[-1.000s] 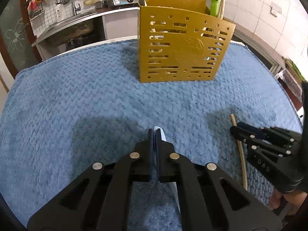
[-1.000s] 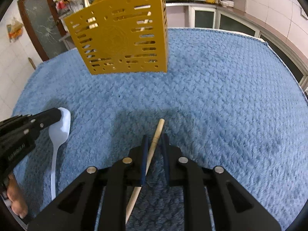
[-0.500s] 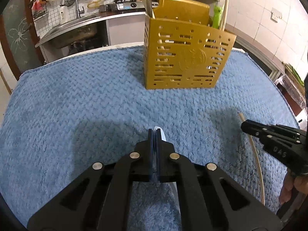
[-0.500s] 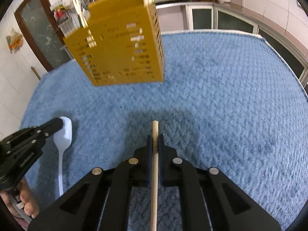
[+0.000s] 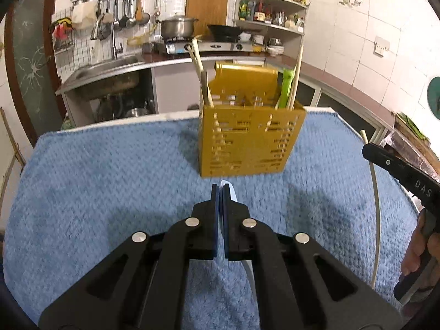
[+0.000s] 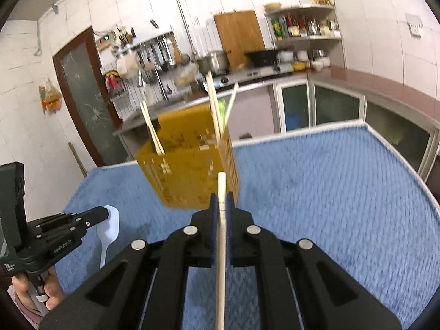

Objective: Organize utensils
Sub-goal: 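Lift the white spoon and chopstick and carry both over the yellow holder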

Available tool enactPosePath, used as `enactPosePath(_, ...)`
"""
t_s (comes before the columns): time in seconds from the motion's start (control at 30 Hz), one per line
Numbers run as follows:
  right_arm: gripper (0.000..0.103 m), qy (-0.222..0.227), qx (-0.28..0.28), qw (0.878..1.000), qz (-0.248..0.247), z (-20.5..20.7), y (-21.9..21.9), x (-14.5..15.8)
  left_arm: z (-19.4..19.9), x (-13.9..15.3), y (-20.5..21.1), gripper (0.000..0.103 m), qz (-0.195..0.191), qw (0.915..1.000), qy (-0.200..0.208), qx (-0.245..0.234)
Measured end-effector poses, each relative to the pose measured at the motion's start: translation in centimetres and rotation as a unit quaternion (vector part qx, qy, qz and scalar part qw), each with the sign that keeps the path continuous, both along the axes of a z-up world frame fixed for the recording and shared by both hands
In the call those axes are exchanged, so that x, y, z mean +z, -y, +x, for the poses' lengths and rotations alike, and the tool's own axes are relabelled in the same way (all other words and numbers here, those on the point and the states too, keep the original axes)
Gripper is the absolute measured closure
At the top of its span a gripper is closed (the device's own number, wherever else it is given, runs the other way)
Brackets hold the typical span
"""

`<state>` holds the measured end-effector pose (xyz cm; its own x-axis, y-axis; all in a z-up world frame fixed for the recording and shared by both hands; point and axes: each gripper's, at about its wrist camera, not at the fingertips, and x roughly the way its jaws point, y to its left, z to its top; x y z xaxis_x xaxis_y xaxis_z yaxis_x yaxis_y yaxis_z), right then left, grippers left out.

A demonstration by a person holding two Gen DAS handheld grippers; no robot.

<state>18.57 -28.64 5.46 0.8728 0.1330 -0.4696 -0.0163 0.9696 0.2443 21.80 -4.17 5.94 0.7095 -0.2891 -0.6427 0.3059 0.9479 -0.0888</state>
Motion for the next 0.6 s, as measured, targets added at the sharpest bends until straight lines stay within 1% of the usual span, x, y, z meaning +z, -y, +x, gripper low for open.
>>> enactPosePath(0.13,0.097,0.019,0.004,1.0,-0.002,0.0,0.1,1.1,0.5,1.0,-0.3,0.102,-0.008,1.0,0.005,0.0)
enactPosePath(0.3,0.097,0.027,0.008,1.0,-0.011,0.3,0.0,1.8,1.3,1.8,-0.6,0.102,-0.012,0.9999,0.008,0.004)
enactPosePath(0.5,0.097,0.042,0.015,0.999,-0.021,0.4,-0.1,2.8,2.2,2.4,-0.9,0.101,-0.014,0.9999,-0.003,0.005)
enactPosePath(0.6,0.097,0.048,0.016,0.998,-0.025,0.6,-0.2,3.2,2.3,2.7,-0.9,0.101,-0.015,0.9999,0.001,0.003)
